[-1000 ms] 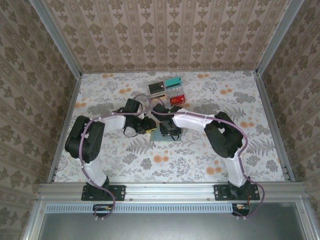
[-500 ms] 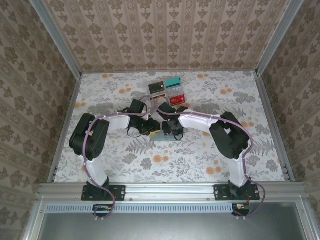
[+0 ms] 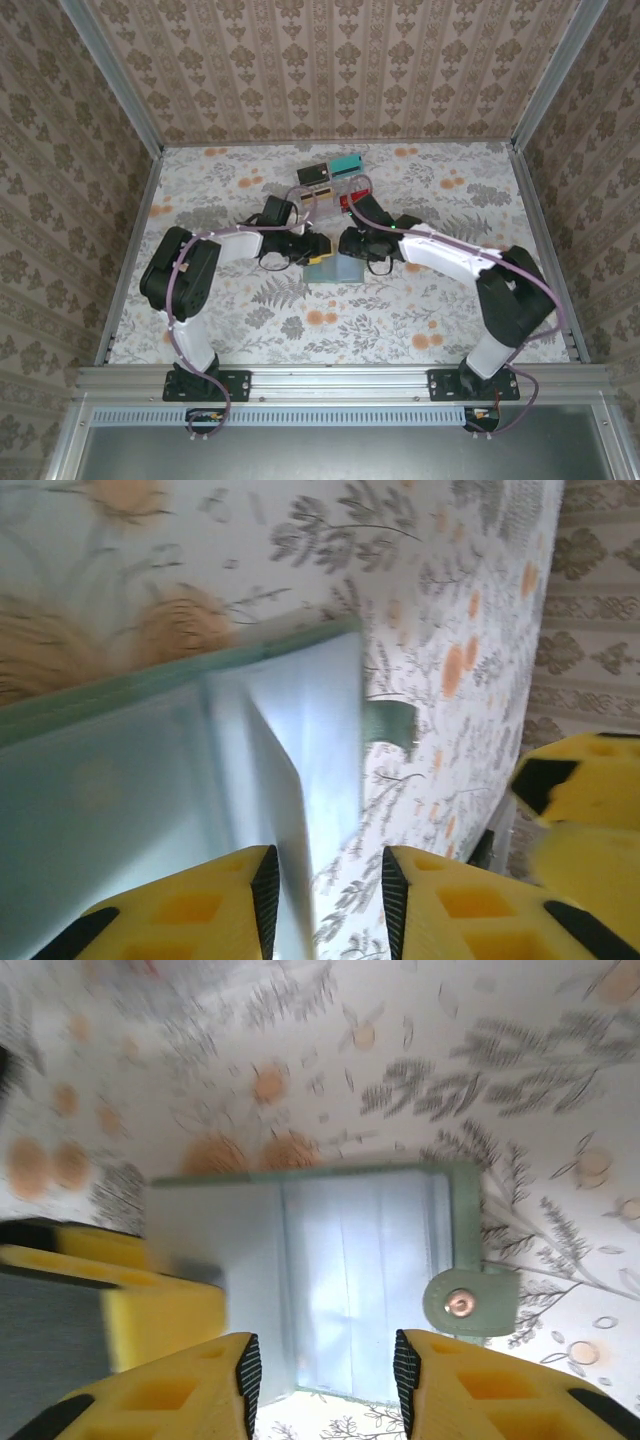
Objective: Take the credit cards out of the card holder
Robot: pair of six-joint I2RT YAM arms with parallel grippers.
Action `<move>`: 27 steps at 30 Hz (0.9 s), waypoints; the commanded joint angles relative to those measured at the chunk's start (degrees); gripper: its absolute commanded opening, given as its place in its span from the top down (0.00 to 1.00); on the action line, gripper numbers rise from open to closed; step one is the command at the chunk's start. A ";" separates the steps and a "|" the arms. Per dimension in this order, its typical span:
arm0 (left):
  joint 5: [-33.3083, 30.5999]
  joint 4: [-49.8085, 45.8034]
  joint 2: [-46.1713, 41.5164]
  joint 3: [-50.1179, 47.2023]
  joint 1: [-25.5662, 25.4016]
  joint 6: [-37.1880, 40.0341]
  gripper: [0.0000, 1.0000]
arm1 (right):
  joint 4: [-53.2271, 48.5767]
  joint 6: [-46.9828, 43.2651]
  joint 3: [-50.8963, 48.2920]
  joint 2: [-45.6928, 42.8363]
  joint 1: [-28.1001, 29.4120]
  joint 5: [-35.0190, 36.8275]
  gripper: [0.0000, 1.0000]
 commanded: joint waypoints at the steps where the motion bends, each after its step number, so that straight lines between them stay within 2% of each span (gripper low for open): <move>1: 3.69 4.72 2.07 2.65 -1.69 -2.18 0.62 | 1.25 1.80 -3.30 -3.38 -1.79 3.11 0.55; 7: 3.27 4.23 4.82 5.68 -3.79 -2.51 0.54 | 2.70 2.18 -6.18 -6.21 -2.96 3.00 0.51; 12: 1.16 2.70 1.85 3.36 -0.91 -1.62 0.53 | 2.16 -0.43 -3.76 -4.59 -1.57 1.58 0.49; 20: -5.49 -7.47 -6.20 -2.09 7.50 3.52 0.53 | -3.62 -3.19 6.20 7.03 4.49 1.05 0.41; 27: -6.25 -8.53 -8.14 -5.43 9.44 3.41 0.53 | -12.54 -5.33 15.91 17.72 7.71 2.64 0.36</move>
